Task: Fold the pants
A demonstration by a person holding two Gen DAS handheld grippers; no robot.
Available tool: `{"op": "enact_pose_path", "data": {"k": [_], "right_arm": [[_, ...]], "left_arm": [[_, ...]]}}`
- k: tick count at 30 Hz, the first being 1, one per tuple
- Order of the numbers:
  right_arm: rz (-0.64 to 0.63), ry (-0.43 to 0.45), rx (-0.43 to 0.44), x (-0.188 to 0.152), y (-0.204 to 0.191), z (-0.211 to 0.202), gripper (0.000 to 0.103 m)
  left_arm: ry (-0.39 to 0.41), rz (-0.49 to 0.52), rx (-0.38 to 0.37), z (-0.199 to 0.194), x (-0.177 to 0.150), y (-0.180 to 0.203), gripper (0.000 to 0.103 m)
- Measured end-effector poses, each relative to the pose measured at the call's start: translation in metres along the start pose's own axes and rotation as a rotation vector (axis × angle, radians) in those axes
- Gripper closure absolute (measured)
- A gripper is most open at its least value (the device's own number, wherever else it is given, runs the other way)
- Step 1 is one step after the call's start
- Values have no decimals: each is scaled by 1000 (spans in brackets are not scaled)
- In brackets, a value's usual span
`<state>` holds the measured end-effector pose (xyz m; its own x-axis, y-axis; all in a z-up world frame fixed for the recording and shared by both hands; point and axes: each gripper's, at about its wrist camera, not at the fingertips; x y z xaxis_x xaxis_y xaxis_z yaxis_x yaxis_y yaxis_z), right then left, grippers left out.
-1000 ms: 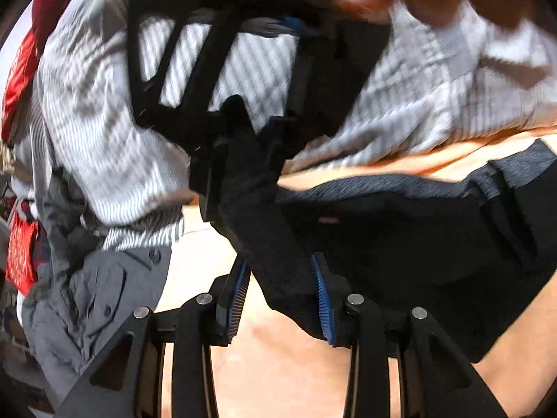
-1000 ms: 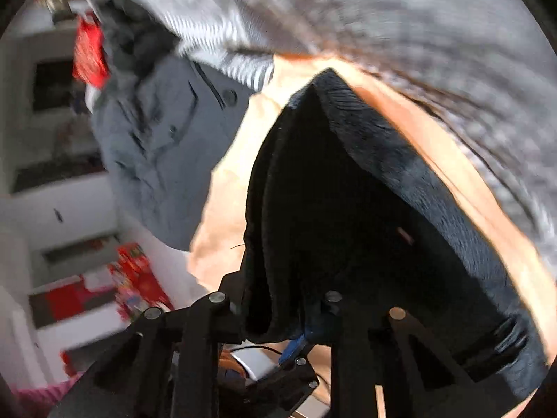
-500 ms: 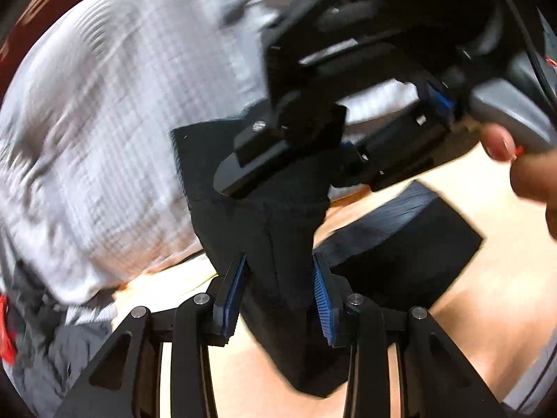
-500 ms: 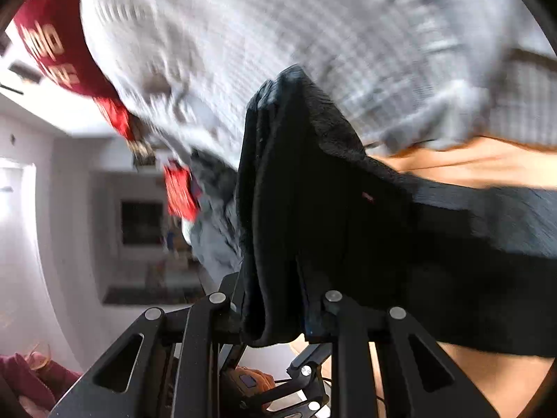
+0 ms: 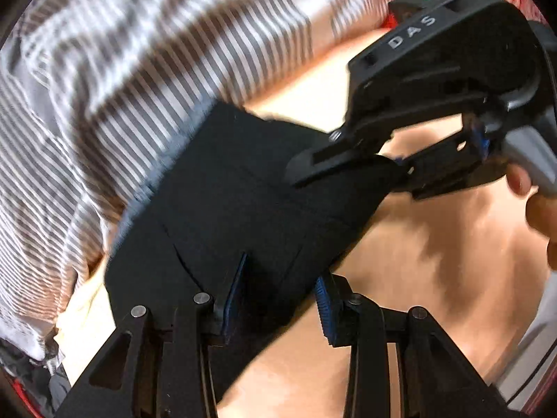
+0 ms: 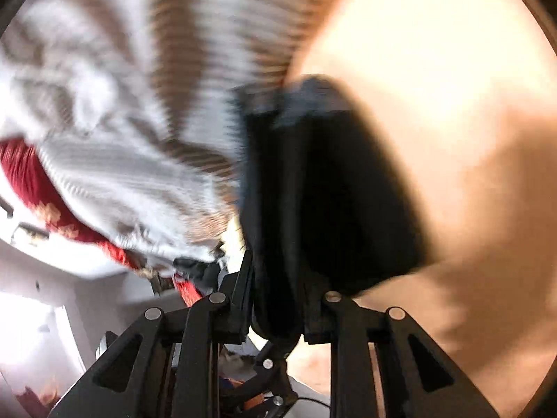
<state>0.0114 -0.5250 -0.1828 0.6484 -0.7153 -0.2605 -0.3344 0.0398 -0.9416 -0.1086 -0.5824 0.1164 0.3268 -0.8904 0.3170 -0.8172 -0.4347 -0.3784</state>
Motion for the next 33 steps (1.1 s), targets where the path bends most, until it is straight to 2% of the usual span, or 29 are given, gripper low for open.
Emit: {"op": "enact_pose_path", "data": {"k": [1,3,4,5,8,10,11,13,16,19,20,21,22,26,28,29,31,33], "right_arm": [[16,7,0,2,7,-1,80],[51,22,40,0,19,-8,80],[44,20,42,-1,17,-9,77],[27,14,26,-2,12,-12,76],[-10,-6,-64,-4,-6,-13,65],[-57,9,-131,-1,-22,-27,54],[-116,16,-164,1,-40,-30,53],[-191,24,-195,-5,-58,-29,45],[-291,7,-267,10,-81,-14,44],[-390,-71,-391,29,-94,29,44],[-417,-103,-446,30,-92,40,47],[-414,-153,-497,30,-86,53,77],[-387,-189,-510,30,-81,63,85],[-358,-153,-467,20,-77,44,93],[-350,-134,-502,17,-68,30,97],[-341,-134,-524,18,-64,26,103],[-301,-108,-582,25,-55,14,103],[-284,-76,-545,27,-57,0,100]], "left_arm": [[-6,14,6,-1,-3,3,65],[-6,22,9,-9,-7,4,53],[-14,5,-17,-15,-10,-1,50],[-23,-18,-35,-19,-12,-7,50],[-59,-100,-71,-34,-24,-35,50],[-81,-176,-58,-39,-26,-59,50],[-97,-232,-43,-37,-28,-75,50],[-132,-341,-13,-27,-30,-102,50],[-226,-525,40,6,-39,-149,50],[-282,-642,83,28,-50,-179,50],[-299,-662,95,33,-54,-184,50],[-313,-674,97,35,-57,-185,50],[-327,-685,90,37,-60,-186,50],[-350,-675,65,47,-68,-179,50],[-369,-656,51,60,-69,-174,50],[-375,-654,48,63,-69,-172,50],[-373,-655,37,62,-66,-169,50],[-353,-660,19,56,-65,-171,50]]}}
Point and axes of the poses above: each gripper's, at about its wrist camera, not at the fingertips, and z roughly the way its jaws point, y to its right, x to its top, and after that the axes turned 11 degrees about x, right-handed
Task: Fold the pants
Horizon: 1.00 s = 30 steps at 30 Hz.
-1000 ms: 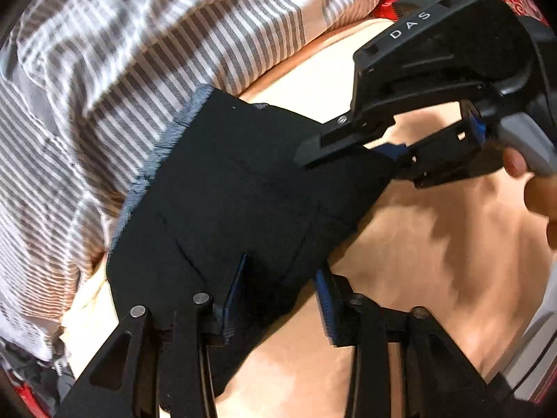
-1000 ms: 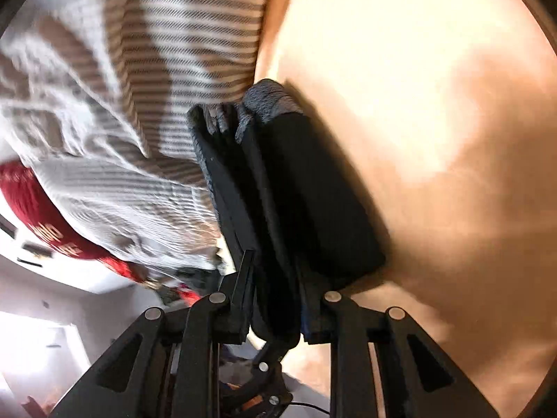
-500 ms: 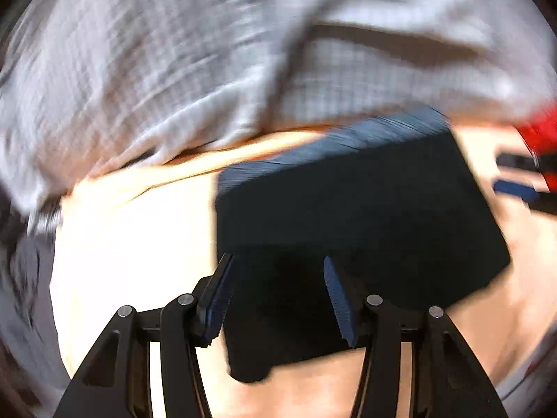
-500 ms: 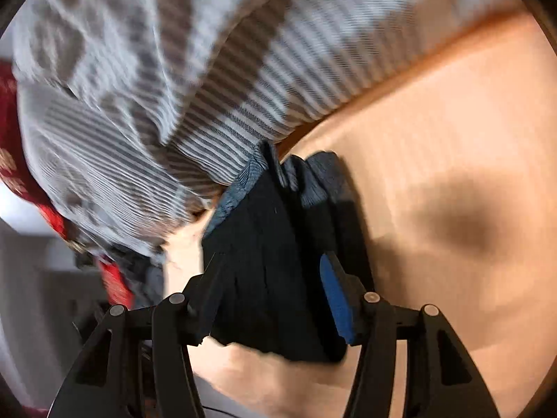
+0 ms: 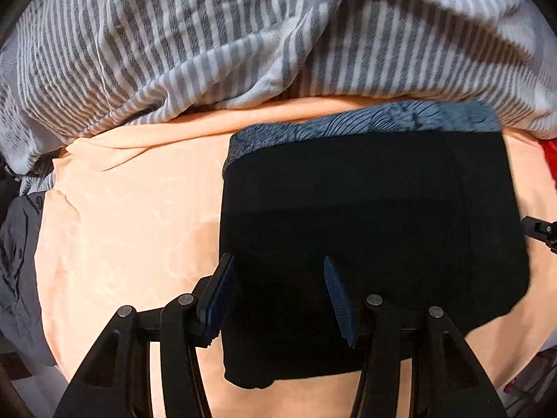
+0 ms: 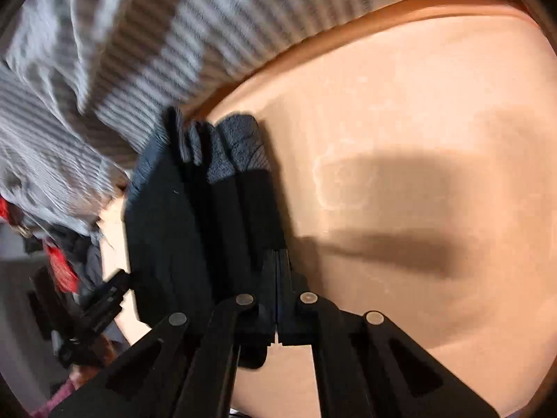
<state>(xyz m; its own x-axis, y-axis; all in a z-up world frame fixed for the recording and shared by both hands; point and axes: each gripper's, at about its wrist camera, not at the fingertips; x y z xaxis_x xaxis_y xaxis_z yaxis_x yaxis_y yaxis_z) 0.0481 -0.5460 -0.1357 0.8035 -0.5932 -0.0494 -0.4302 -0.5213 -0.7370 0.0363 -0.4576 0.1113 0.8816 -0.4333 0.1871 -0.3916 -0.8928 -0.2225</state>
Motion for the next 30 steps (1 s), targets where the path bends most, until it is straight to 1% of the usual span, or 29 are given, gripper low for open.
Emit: {"op": "enact_pose_path", "data": {"k": [2,5,6,8,9,10,11,13,14,16,17,18,22,26,30], "right_arm": [[-9,37,43,-6,-10,-17,99],[-46,29,110,-17,-35,-20,98],[-66,20,127,-20,-43,-17,96],[-103,-10,144,-25,-60,-2,82],[-120,-22,129,-27,-64,6,65],[-130,-30,106,-28,-68,13,46],[-148,-45,45,-29,-69,26,43],[-183,-56,-35,-32,-62,36,44],[-204,-55,-55,-33,-59,40,44],[-207,-38,-50,-35,-55,37,44],[-200,-41,-43,-34,-53,36,44],[-184,-43,-64,-33,-51,34,45],[-144,-59,-53,-31,-42,25,45],[-177,-75,-94,-34,-47,29,45],[-167,-78,-91,-32,-47,31,44]], "left_arm": [[7,10,-12,-6,-1,-1,50],[-16,17,-28,-5,-2,-1,50],[-33,12,-29,0,-2,2,50],[-48,-4,-50,10,1,6,49],[-44,-10,-46,15,1,10,43],[-34,-13,-36,18,1,13,39],[-19,-16,-29,21,1,16,35],[-7,-15,-26,24,0,20,33],[-1,-15,-22,25,-1,21,31],[5,-15,-21,28,-3,21,30],[1,-18,-18,28,-3,21,30],[-3,-21,-16,26,-3,21,30],[-15,-24,-20,22,-1,21,30],[-27,-36,-29,24,3,21,30],[-25,-33,-29,34,6,21,29]]}}
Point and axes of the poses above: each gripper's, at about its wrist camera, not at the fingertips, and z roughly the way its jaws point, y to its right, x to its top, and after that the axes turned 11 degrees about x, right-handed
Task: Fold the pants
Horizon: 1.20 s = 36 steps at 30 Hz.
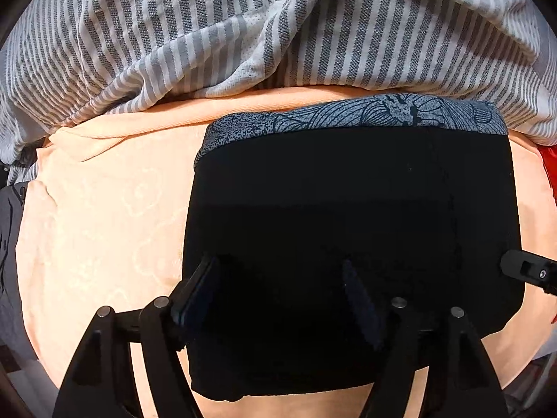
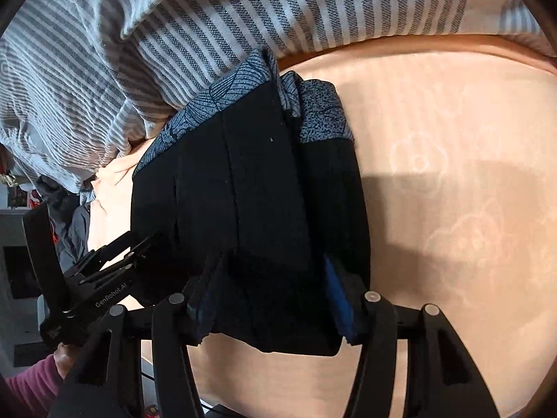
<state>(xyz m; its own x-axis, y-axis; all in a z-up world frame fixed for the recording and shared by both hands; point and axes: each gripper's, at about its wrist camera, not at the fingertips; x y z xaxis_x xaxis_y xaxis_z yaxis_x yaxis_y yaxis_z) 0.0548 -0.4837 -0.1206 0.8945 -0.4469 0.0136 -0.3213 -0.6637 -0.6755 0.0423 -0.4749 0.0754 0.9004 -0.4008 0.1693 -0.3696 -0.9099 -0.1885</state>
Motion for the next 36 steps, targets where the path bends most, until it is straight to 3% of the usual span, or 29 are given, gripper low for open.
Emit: {"op": "enact_pose_path", "data": {"k": [8,10,11,13,25,36], "right_arm": [[45,48,20,11,-3,-19,44],[42,80,47,18,-7,-24,44],[43,90,55,23,-9,-25,46],[44,107,74,33,-12,-25,63],[19,128,3,84,-26,6,63],[-27,96,-35,85,-27,18,64]], "left_arm": [[-4,-2,-1,4,2,-1,29],[-1,0,19,4,2,-2,20],[-3,-4,25,5,2,-2,17],[-9,-16,13,7,2,-6,17],[-5,-17,18,11,-1,-10,17],[-6,-19,11,11,-3,-12,17]]}}
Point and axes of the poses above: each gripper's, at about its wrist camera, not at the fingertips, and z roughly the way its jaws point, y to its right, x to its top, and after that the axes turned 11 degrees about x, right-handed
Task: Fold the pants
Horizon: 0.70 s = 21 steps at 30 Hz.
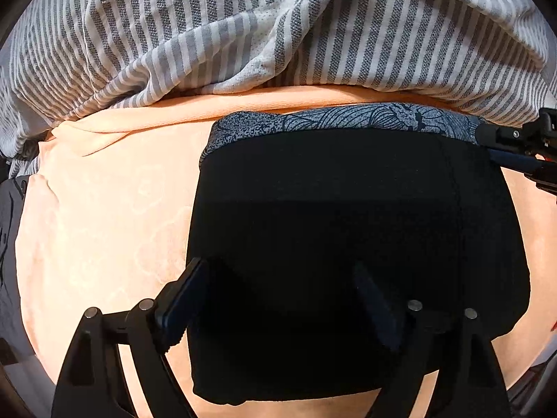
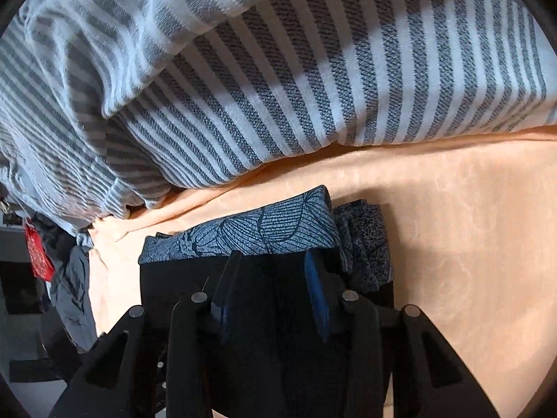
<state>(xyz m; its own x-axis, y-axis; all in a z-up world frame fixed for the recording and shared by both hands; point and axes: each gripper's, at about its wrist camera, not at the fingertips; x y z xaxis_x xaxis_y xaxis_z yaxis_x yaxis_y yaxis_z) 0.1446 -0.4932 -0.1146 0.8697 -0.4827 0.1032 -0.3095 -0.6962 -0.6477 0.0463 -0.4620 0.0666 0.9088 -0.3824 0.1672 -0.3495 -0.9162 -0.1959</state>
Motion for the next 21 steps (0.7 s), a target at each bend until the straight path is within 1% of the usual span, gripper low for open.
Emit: {"op": "enact_pose_path", "data": {"k": [5,6,7,9,10,12,15,16,17,18,19,21], "right_arm": [[-23,18,7,-3,-7,-7,61],[-22,35,13,-3,-8,-11,57],[-20,61,4,-3,-7,-17,51],[-21,120,-30,-1,-5,-29,46],[-23,130,-41,0,-3,-31,45],[-9,94,-53,4,4,-27,45],[6,56,-41,4,12,-20,45],[12,48,-21,3,13,-19,53],[22,41,18,3,14,-17,59],[13,39,9,2,13,-17,69],[1,38,-4,1,11,-17,85],[7,43,6,0,15,-22,92]], "left_arm": [[-1,7,7,1,1,1,17],[1,7,8,1,1,1,17],[4,7,9,0,0,1,17],[5,5,9,1,0,1,17],[5,3,9,1,-1,2,17],[6,4,11,1,-1,2,17],[5,2,11,1,-2,3,17],[5,3,13,1,-2,3,17],[4,5,16,1,-2,3,17],[3,3,14,1,-2,2,17],[2,2,14,2,-2,2,17],[2,0,13,1,-2,2,17]]}}
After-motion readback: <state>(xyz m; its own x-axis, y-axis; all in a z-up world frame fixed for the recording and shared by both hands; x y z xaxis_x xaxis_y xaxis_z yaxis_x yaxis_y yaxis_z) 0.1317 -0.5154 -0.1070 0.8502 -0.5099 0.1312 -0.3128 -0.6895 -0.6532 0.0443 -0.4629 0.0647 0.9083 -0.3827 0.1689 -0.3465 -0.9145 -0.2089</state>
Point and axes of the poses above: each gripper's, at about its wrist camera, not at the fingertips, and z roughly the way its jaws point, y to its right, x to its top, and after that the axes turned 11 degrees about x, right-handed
